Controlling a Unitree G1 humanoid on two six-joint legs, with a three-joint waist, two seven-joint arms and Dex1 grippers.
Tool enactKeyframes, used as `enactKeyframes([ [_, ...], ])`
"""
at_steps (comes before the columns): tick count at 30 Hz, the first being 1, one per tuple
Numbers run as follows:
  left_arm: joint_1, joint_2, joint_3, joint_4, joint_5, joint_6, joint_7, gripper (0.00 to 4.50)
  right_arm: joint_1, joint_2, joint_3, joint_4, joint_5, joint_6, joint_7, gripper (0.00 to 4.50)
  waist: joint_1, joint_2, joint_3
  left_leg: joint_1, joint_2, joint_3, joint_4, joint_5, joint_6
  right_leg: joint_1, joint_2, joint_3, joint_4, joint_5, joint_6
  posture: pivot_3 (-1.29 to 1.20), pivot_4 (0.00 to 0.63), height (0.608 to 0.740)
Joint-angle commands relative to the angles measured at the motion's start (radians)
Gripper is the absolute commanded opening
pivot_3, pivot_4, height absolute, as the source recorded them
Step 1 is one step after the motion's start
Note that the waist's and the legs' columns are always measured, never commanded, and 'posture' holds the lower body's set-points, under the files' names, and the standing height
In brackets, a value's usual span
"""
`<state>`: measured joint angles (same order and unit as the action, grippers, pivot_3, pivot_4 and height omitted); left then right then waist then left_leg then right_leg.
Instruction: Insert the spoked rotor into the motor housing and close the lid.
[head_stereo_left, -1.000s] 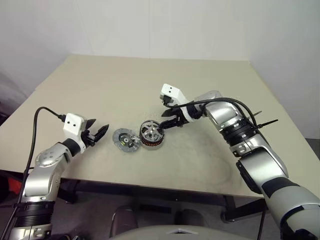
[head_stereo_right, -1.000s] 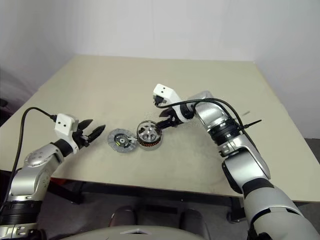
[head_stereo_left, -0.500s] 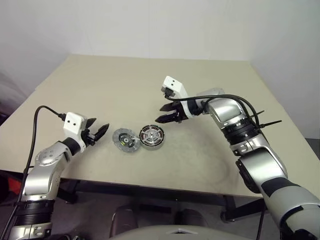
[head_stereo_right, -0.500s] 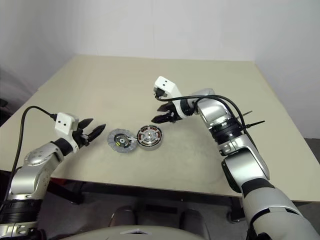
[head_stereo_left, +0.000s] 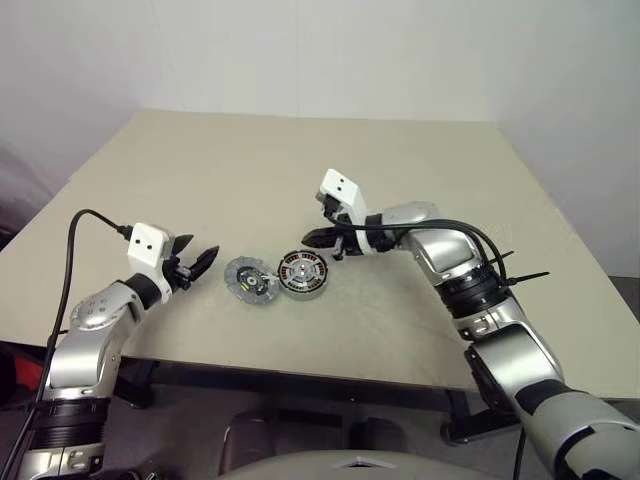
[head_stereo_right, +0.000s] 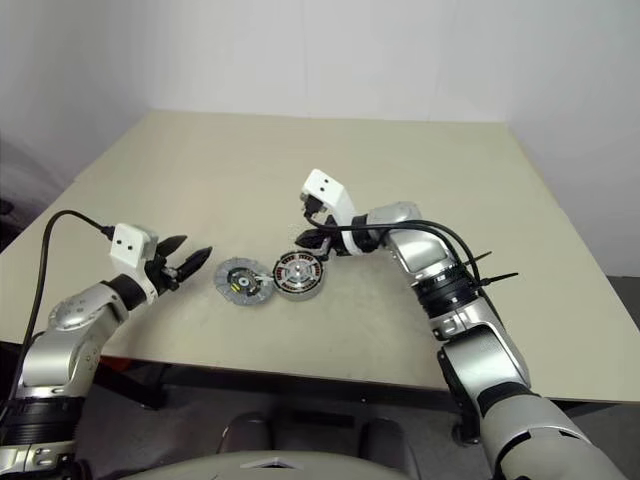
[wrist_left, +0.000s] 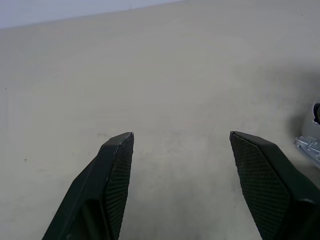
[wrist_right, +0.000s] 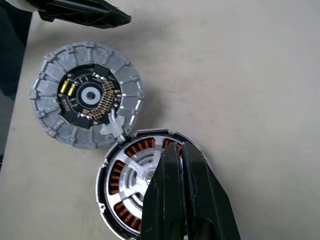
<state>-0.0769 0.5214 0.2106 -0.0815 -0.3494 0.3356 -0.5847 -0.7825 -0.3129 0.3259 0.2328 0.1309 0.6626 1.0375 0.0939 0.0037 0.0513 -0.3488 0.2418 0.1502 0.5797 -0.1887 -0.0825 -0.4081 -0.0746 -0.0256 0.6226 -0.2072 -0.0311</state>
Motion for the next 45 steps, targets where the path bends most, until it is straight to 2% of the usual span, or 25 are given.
enactKeyframes([
  [1, -0.017, 0.019, 0.020, -0.017, -0.001, -0.005, -0.001, 3.24, -0.002, 0.016, -0.008, -0.035, 0.028, -0.001, -0.001, 0.04, 0.000, 0.000, 0.000, 0.000, 0.000, 0.000, 0.000, 0.000, 0.000, 0.000, 0.000, 0.000, 0.000, 0.000, 0.000, 0.00, 0.000, 0.740],
  [13, -0.008, 0.029, 0.028, -0.028, -0.004, -0.001, 0.004, 3.24, 0.087, 0.085, 0.063, 0.163, -0.053, -0.110, -0.087, 0.04, -0.002, -0.002, -0.002, 0.004, 0.000, 0.000, -0.001, 0.000, 0.000, 0.003, 0.000, 0.000, 0.000, 0.000, 0.000, 0.00, 0.000, 0.740],
  [19, -0.014, 0.032, 0.028, -0.023, -0.005, -0.002, 0.004, 3.24, 0.090, 0.072, -0.015, 0.067, 0.030, -0.191, -0.023, 0.04, 0.000, -0.002, -0.002, 0.005, 0.000, 0.000, -0.001, 0.000, 0.000, 0.004, 0.000, 0.000, 0.000, -0.001, 0.001, 0.00, 0.000, 0.740],
  [25, -0.029, 0.027, 0.021, -0.013, -0.005, -0.004, 0.004, 3.24, 0.015, -0.003, -0.086, -0.009, 0.129, -0.229, 0.132, 0.04, -0.001, -0.002, -0.002, 0.001, 0.000, 0.000, -0.001, 0.000, 0.000, 0.001, 0.000, 0.000, 0.000, 0.000, 0.000, 0.00, 0.000, 0.740],
  [27, -0.033, 0.025, 0.018, -0.009, -0.005, -0.005, 0.004, 3.24, -0.001, -0.043, -0.064, -0.002, 0.098, -0.291, 0.173, 0.04, -0.001, -0.002, -0.002, 0.001, 0.000, 0.000, -0.001, 0.000, 0.000, 0.002, 0.000, 0.000, 0.000, 0.000, 0.001, 0.00, 0.000, 0.740],
  [33, -0.050, 0.013, 0.008, 0.006, -0.005, -0.010, 0.003, 3.24, -0.090, -0.191, 0.077, 0.143, -0.123, -0.724, 0.313, 0.04, -0.001, -0.002, -0.002, 0.001, 0.000, 0.000, 0.000, 0.000, 0.000, 0.002, 0.000, 0.000, 0.000, 0.000, 0.001, 0.00, 0.000, 0.740],
  [37, -0.057, 0.008, 0.004, 0.003, -0.006, -0.006, 0.003, 3.24, -0.146, -0.193, 0.117, 0.254, -0.217, -0.894, 0.295, 0.97, -0.005, -0.002, -0.002, 0.000, 0.000, 0.000, 0.000, 0.000, 0.000, 0.001, 0.000, 0.000, 0.000, 0.000, 0.000, 0.00, 0.000, 0.740],
  [42, -0.055, 0.005, 0.008, -0.006, -0.011, 0.000, 0.004, 3.24, -0.147, -0.190, 0.142, 0.236, -0.241, -0.960, 0.343, 2.68, -0.008, -0.003, -0.002, -0.001, 0.000, 0.000, 0.001, -0.001, 0.002, 0.000, 0.000, 0.000, 0.000, 0.000, 0.000, 0.00, 0.000, 0.740],
  [45, -0.054, 0.007, 0.009, -0.007, -0.010, 0.000, 0.004, 3.24, -0.122, -0.200, 0.162, 0.204, -0.247, -0.986, 0.383, 2.68, -0.010, -0.003, -0.002, -0.001, 0.000, 0.000, 0.001, -0.001, 0.002, 0.001, 0.000, 0.000, 0.000, 0.000, 0.000, 0.00, 0.000, 0.740],
])
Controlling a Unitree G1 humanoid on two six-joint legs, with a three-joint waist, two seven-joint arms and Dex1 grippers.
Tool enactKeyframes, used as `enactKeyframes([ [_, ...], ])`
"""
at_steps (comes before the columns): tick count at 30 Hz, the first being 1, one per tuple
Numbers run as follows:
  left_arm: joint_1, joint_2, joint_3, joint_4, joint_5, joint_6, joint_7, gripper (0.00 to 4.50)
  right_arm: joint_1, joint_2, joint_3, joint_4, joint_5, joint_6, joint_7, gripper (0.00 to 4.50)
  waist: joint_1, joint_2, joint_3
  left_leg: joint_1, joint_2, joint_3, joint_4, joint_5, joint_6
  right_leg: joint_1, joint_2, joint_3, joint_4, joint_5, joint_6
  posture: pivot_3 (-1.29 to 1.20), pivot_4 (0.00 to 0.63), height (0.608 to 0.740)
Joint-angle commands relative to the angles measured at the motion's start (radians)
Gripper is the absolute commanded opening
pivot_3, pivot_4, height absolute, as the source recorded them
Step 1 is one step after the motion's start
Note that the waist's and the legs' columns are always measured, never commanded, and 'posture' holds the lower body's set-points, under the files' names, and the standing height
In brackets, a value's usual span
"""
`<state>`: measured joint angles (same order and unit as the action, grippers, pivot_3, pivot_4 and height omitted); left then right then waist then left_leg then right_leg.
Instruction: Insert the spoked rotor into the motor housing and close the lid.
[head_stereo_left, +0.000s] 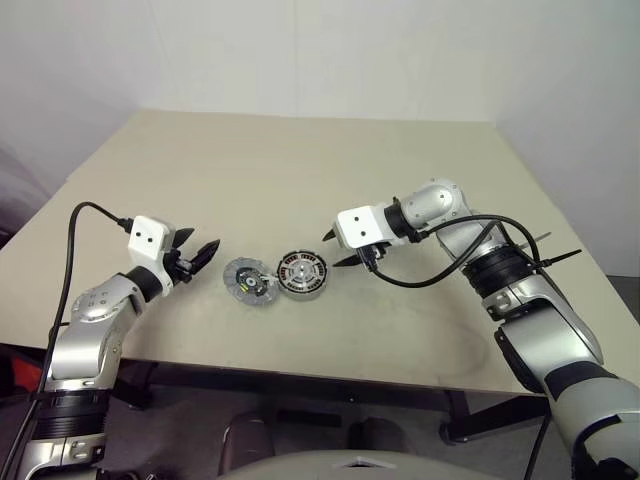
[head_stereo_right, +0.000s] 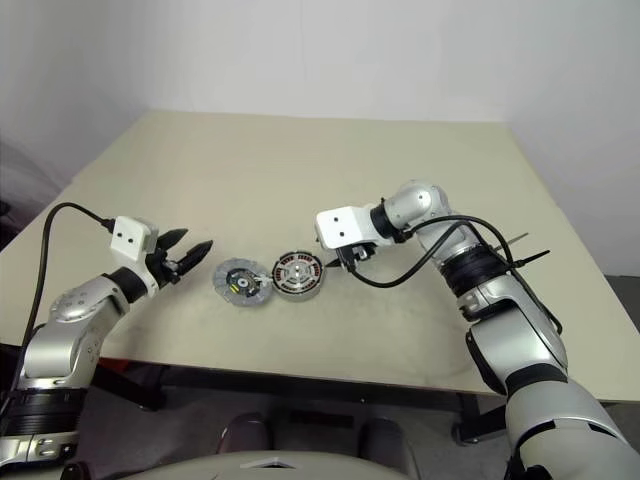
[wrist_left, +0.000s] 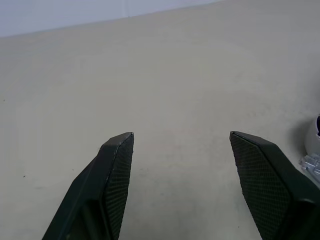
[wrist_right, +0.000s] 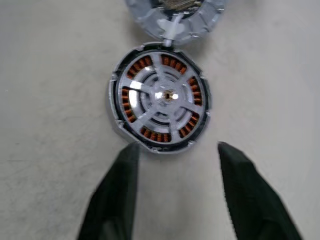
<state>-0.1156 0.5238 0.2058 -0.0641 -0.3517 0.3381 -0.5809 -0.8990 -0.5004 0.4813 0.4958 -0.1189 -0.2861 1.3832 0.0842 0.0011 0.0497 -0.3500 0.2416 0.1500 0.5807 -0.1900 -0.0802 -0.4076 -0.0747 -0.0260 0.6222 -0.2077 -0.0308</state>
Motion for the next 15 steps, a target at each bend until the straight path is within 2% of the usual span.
enactKeyframes([
  [1, -0.016, 0.006, 0.015, -0.024, -0.008, -0.002, -0.001, 3.24, 0.007, -0.019, 0.016, -0.078, 0.001, -0.044, 0.052, 2.68, 0.000, 0.000, 0.000, 0.000, 0.000, 0.000, 0.000, 0.000, 0.000, 0.000, 0.000, 0.000, 0.000, 0.000, 0.000, 0.00, 0.000, 0.740],
  [9, -0.020, 0.010, 0.013, -0.019, -0.005, -0.001, -0.005, 3.24, 0.031, -0.018, 0.053, -0.121, -0.053, -0.073, 0.058, 2.68, -0.007, 0.000, 0.000, 0.001, 0.000, 0.000, 0.001, 0.000, 0.000, 0.000, 0.000, 0.000, 0.001, 0.000, 0.000, 0.00, 0.000, 0.740],
  [15, -0.019, 0.005, 0.012, -0.021, -0.003, -0.003, 0.000, 3.24, 0.014, 0.039, 0.081, -0.072, -0.117, -0.076, -0.002, 2.68, -0.015, 0.000, 0.000, 0.000, 0.000, 0.000, 0.001, 0.000, 0.000, 0.000, 0.000, 0.000, 0.001, 0.000, 0.000, 0.00, 0.000, 0.740],
])
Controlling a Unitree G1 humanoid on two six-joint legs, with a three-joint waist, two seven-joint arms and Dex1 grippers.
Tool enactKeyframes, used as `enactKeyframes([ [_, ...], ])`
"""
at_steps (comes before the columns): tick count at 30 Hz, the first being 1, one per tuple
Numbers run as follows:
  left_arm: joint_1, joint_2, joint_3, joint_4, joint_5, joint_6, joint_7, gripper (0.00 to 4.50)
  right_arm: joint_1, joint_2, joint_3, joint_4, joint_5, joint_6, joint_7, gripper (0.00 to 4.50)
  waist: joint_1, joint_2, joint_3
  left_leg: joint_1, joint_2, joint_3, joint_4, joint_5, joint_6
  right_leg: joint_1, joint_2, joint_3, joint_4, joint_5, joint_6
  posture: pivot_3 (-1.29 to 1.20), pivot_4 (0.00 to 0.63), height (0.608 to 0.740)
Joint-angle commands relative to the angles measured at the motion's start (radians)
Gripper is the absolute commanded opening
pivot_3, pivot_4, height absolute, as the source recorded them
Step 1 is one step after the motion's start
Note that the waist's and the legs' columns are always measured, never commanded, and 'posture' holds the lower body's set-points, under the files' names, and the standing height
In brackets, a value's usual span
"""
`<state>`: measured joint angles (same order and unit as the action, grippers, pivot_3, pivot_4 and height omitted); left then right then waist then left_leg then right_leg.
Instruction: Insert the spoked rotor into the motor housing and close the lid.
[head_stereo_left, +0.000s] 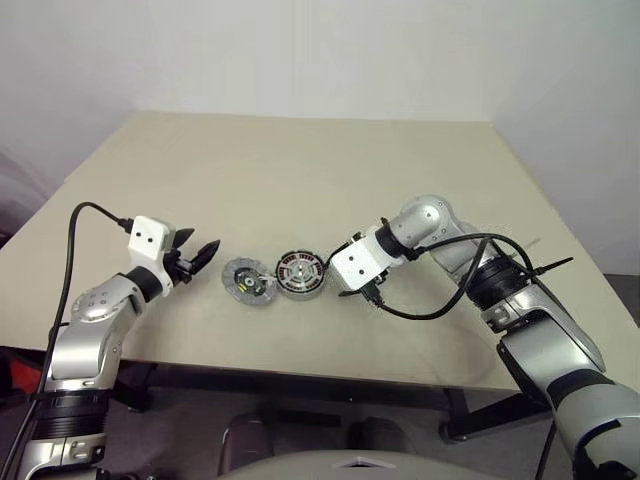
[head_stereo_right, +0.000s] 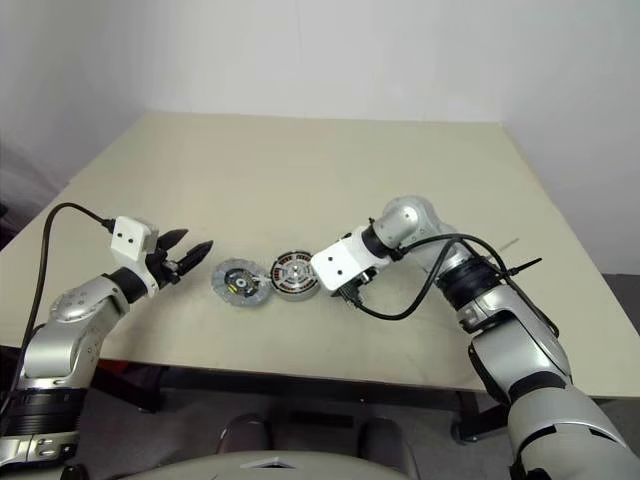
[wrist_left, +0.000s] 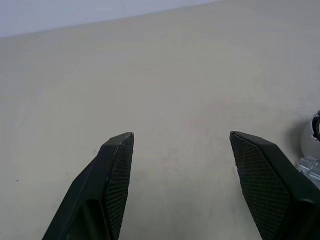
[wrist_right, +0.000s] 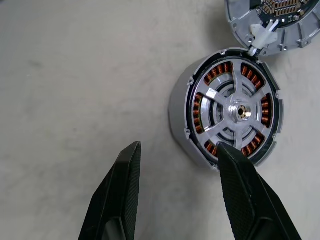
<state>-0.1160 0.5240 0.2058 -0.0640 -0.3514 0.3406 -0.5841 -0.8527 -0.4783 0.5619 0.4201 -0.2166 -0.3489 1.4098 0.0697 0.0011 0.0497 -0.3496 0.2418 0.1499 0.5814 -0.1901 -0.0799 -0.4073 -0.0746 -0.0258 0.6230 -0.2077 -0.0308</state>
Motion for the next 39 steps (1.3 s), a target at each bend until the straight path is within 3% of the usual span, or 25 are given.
enactKeyframes([
  [1, -0.016, 0.003, 0.013, -0.022, -0.004, -0.005, 0.004, 3.24, -0.032, 0.025, 0.004, 0.006, -0.027, -0.012, -0.035, 2.68, -0.001, 0.000, 0.000, 0.000, 0.000, 0.000, 0.000, 0.000, 0.000, 0.000, 0.000, 0.000, 0.000, 0.000, 0.000, 0.00, 0.000, 0.740],
  [9, 0.002, 0.001, 0.020, -0.033, -0.005, -0.007, 0.013, 3.24, -0.031, 0.076, 0.018, 0.048, -0.055, -0.013, -0.068, 2.68, -0.001, 0.000, 0.000, 0.000, 0.000, 0.000, 0.000, 0.000, 0.000, 0.000, 0.000, 0.000, 0.000, 0.000, 0.000, 0.00, 0.000, 0.740],
  [23, 0.007, 0.008, 0.026, -0.035, -0.006, -0.007, 0.014, 3.24, -0.015, 0.068, 0.032, 0.130, -0.095, -0.060, -0.098, 2.68, -0.001, 0.000, 0.000, 0.001, 0.000, 0.000, 0.000, 0.000, 0.000, 0.001, 0.000, 0.000, 0.001, 0.000, 0.000, 0.00, 0.000, 0.740],
  [26, 0.004, 0.009, 0.024, -0.034, -0.006, -0.006, 0.013, 3.24, -0.014, 0.072, 0.027, 0.110, -0.090, -0.048, -0.103, 2.12, -0.001, 0.000, 0.000, 0.001, 0.000, 0.000, 0.000, 0.000, 0.000, 0.001, 0.000, 0.000, 0.001, 0.000, 0.000, 0.00, 0.000, 0.740],
  [32, -0.001, 0.007, 0.022, -0.030, -0.005, -0.008, 0.014, 3.24, -0.018, 0.073, 0.024, 0.098, -0.093, -0.041, -0.117, 0.07, -0.003, -0.001, -0.001, 0.001, 0.000, 0.000, 0.000, 0.000, 0.000, 0.001, 0.000, 0.000, 0.000, 0.000, 0.000, 0.00, 0.000, 0.740],
  [39, 0.002, 0.008, 0.026, -0.027, -0.004, -0.009, 0.015, 3.24, -0.029, 0.068, 0.018, 0.099, -0.097, -0.043, -0.131, 0.01, -0.004, -0.001, -0.001, 0.001, 0.000, 0.000, 0.000, 0.000, 0.000, 0.001, 0.000, 0.000, 0.001, 0.000, 0.000, 0.00, 0.000, 0.740],
])
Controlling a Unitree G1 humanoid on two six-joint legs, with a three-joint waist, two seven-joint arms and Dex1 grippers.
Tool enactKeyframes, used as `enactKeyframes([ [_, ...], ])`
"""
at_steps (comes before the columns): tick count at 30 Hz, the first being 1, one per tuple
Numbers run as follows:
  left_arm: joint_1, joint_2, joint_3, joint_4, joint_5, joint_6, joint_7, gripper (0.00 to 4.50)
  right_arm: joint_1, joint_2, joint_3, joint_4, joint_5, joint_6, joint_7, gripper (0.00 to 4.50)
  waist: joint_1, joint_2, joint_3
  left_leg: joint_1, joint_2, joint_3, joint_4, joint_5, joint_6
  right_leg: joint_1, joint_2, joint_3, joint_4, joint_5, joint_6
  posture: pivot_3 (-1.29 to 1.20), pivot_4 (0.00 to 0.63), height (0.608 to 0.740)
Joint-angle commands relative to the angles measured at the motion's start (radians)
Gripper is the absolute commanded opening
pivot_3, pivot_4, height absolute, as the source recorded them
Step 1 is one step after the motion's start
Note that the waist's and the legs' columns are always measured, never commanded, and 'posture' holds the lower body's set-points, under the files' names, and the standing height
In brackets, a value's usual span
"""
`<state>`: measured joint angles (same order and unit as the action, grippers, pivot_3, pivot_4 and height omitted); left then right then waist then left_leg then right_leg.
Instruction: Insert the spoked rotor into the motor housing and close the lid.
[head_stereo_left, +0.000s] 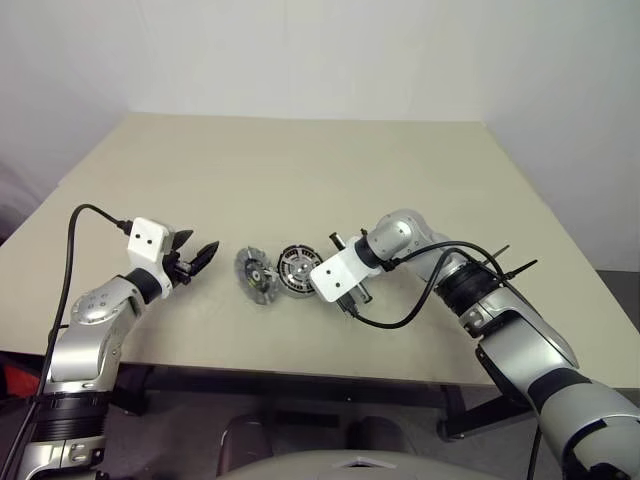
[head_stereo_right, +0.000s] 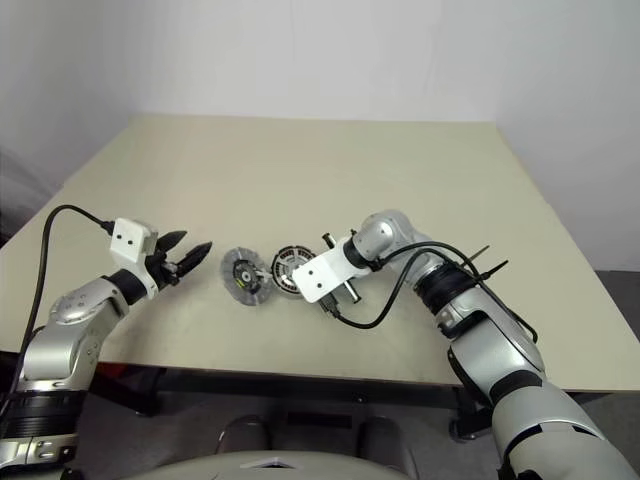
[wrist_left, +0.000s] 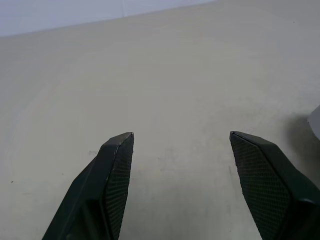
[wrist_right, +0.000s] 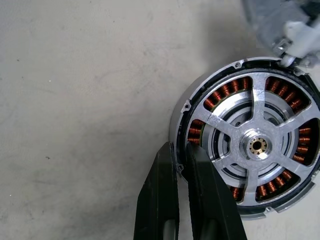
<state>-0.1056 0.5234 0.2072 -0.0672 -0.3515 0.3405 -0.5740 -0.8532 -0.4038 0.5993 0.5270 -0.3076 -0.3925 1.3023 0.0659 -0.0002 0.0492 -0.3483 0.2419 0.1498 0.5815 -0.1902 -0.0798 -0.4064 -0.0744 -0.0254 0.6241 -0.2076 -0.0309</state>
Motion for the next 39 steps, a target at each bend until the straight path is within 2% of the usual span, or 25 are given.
enactKeyframes([
  [1, -0.007, 0.008, 0.025, -0.024, -0.004, -0.009, 0.005, 3.24, -0.033, -0.011, -0.021, -0.005, -0.008, -0.003, -0.023, 0.01, 0.000, 0.000, 0.000, 0.000, 0.000, 0.000, 0.000, 0.000, 0.000, 0.000, 0.000, 0.000, 0.000, 0.000, 0.000, 0.00, 0.000, 0.740],
  [8, 0.004, -0.005, 0.022, -0.026, -0.004, -0.016, 0.014, 3.24, -0.048, -0.050, -0.059, -0.027, 0.027, 0.042, 0.007, 0.01, 0.004, 0.000, 0.000, -0.001, 0.000, 0.000, 0.000, 0.000, 0.000, 0.000, 0.000, 0.000, -0.001, 0.000, 0.000, 0.00, 0.000, 0.740],
  [15, 0.040, -0.043, 0.015, -0.045, -0.002, -0.029, 0.036, 3.24, -0.106, -0.097, -0.129, -0.072, 0.122, 0.255, 0.130, 0.01, 0.003, 0.000, 0.002, -0.003, 0.000, 0.000, 0.000, -0.001, 0.001, -0.002, 0.000, 0.000, -0.002, 0.000, 0.000, 0.00, 0.000, 0.740],
  [20, 0.071, -0.061, 0.018, -0.058, 0.001, -0.038, 0.045, 3.24, -0.088, -0.130, -0.151, -0.263, 0.186, 0.677, 0.247, 0.01, 0.002, 0.001, 0.002, -0.002, 0.001, 0.000, -0.001, -0.001, 0.001, -0.002, 0.001, 0.000, -0.002, 0.000, -0.001, 0.00, 0.000, 0.740],
  [24, 0.089, -0.075, 0.019, -0.072, 0.001, -0.042, 0.058, 3.24, -0.085, -0.152, -0.112, -0.438, 0.257, 1.234, 0.299, 0.01, 0.007, 0.001, 0.003, -0.002, 0.001, 0.000, -0.001, -0.001, 0.001, -0.002, 0.001, -0.001, -0.002, -0.001, -0.001, 0.00, 0.000, 0.740],
  [27, 0.098, -0.078, 0.021, -0.078, 0.000, -0.044, 0.064, 3.24, -0.124, -0.125, -0.072, -0.462, 0.313, 1.567, 0.233, 0.01, 0.009, 0.001, 0.003, 0.000, 0.001, 0.000, -0.001, -0.001, 0.001, 0.000, 0.001, -0.001, -0.002, -0.001, -0.001, 0.00, 0.000, 0.740],
  [30, 0.109, -0.076, 0.025, -0.084, -0.002, -0.045, 0.065, 3.24, -0.181, 0.008, -0.106, -0.331, 0.321, 1.868, 0.042, 0.01, 0.004, 0.002, 0.003, 0.000, 0.001, 0.000, -0.001, 0.000, 0.000, -0.001, 0.001, 0.000, -0.001, -0.001, -0.001, 0.00, 0.000, 0.740],
  [34, 0.109, -0.065, 0.031, -0.088, -0.004, -0.039, 0.062, 3.24, -0.207, 0.141, -0.219, -0.187, 0.311, 1.957, -0.192, 0.01, 0.006, 0.002, 0.003, 0.003, 0.001, -0.001, -0.003, 0.002, -0.003, -0.001, 0.001, 0.000, 0.001, -0.001, -0.001, 0.00, 0.000, 0.740],
  [39, 0.103, -0.049, 0.035, -0.091, -0.007, -0.029, 0.056, 3.24, -0.234, 0.232, -0.323, -0.153, 0.367, 2.007, -0.346, 0.01, 0.009, 0.001, 0.002, 0.006, -0.001, -0.001, -0.003, 0.002, -0.003, 0.002, 0.001, 0.002, 0.000, -0.005, 0.006, 0.00, 0.000, 0.740],
])
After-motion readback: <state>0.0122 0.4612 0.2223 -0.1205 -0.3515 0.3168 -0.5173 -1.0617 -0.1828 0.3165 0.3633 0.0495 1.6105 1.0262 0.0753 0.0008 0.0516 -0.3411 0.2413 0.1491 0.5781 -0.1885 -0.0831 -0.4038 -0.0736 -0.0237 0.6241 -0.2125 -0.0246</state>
